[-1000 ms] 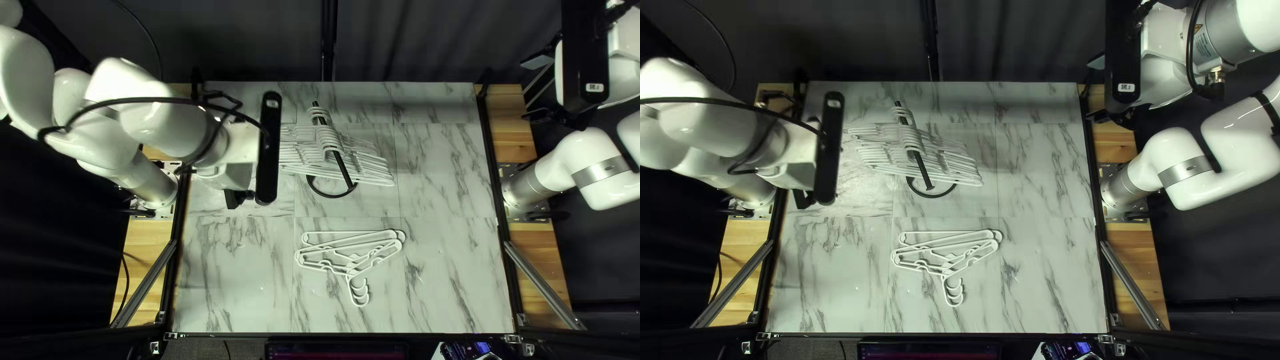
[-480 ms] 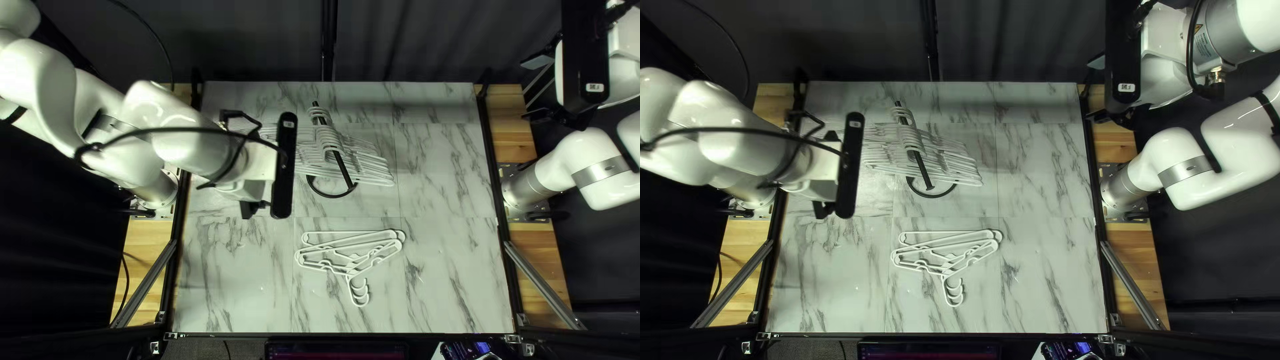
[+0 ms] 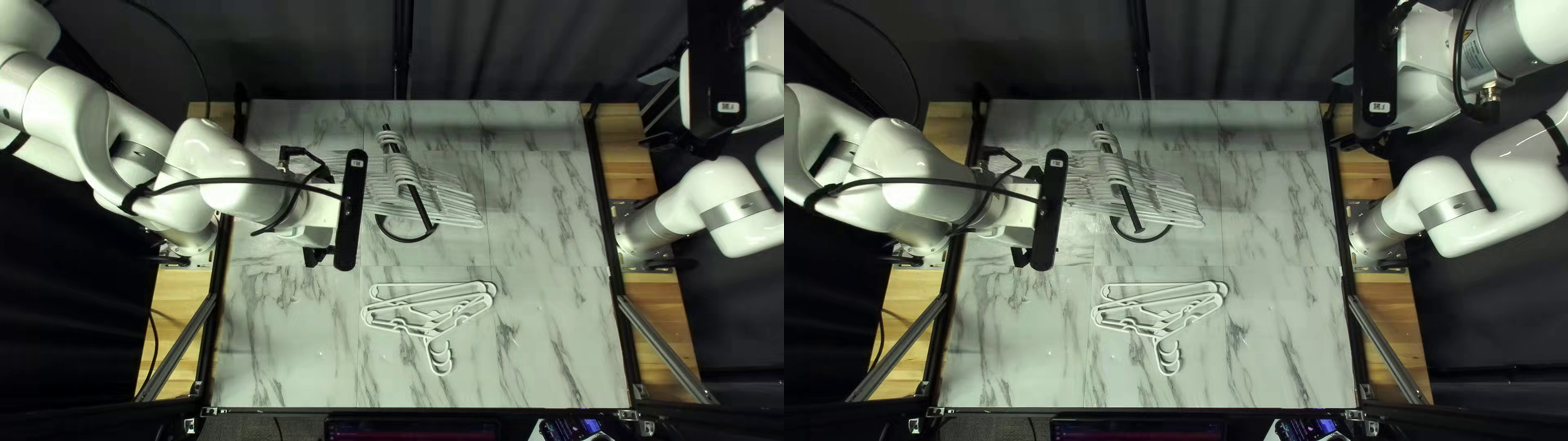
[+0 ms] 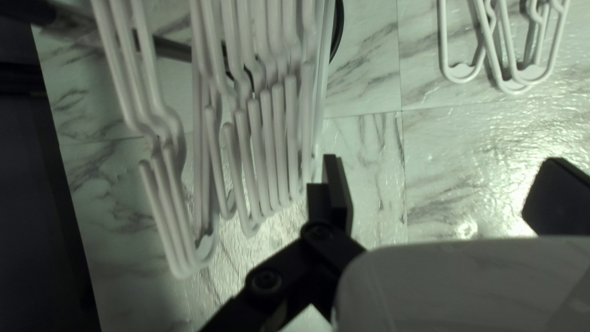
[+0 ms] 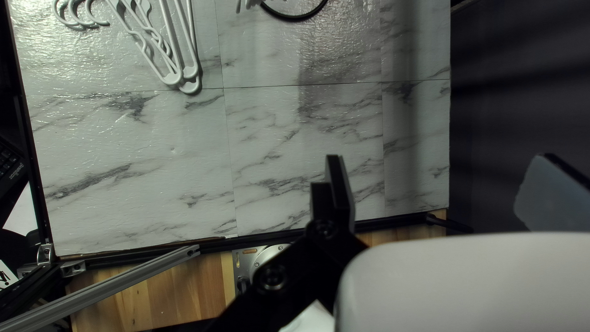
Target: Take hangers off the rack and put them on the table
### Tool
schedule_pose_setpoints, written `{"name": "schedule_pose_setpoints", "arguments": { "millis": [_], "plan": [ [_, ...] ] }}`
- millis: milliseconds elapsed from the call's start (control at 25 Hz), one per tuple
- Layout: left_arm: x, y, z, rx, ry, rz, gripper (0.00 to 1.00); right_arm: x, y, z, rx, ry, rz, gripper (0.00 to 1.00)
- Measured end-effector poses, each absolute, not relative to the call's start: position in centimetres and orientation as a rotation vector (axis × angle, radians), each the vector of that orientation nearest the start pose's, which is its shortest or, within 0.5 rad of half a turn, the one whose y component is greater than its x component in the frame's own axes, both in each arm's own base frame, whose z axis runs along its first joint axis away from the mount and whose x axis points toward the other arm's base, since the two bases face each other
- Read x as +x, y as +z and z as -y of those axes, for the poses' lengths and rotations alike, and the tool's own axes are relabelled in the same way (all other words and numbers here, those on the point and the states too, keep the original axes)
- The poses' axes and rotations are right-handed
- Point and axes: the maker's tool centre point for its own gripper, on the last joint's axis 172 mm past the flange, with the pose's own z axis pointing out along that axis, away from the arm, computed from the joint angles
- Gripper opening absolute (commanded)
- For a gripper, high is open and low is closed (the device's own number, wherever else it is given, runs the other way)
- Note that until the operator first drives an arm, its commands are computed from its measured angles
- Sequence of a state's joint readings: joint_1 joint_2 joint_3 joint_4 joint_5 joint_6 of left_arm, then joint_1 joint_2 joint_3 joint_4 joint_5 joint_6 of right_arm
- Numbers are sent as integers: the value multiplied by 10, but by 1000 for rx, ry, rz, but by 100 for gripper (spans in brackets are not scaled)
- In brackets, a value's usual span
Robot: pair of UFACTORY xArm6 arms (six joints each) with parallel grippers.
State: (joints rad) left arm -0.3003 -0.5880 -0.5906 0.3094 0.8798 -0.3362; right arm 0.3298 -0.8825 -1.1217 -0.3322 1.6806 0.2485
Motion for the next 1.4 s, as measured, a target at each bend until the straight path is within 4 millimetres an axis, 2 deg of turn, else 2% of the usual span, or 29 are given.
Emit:
{"name": "schedule_pose_setpoints", "arguments": {
  "millis": [480,1000,1400],
  "plan": [
    [399,228,62,-2899,-577,-110,100,260,486,6,-3290,-668,-16,100],
    [400,226,47,-2897,-570,-90,100,260,486,6,-3290,-668,-16,100],
    [402,214,40,-2914,-569,-82,100,260,486,6,-3290,-668,-16,100]
  ]
}}
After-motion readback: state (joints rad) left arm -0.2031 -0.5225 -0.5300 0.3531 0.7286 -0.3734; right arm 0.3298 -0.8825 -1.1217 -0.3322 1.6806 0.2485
